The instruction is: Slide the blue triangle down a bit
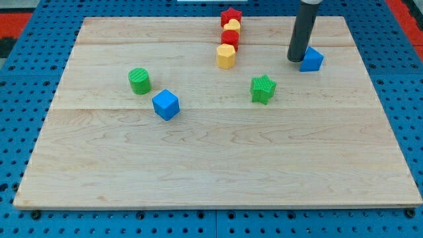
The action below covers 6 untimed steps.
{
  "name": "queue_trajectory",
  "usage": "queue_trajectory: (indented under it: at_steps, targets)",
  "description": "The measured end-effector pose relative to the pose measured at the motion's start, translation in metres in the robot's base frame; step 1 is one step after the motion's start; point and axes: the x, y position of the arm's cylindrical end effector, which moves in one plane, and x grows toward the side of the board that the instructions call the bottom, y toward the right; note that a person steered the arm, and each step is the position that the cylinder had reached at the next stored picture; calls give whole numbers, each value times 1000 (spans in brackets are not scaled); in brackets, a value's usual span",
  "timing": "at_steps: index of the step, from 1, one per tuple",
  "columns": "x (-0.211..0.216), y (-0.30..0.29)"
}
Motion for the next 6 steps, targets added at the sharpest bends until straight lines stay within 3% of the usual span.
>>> queue_trajectory:
  at_steps: [1,3,4,5,6]
  targets:
    - [16,5]
    - [-50,26]
    - [16,33]
    - [53,26]
    - [50,35]
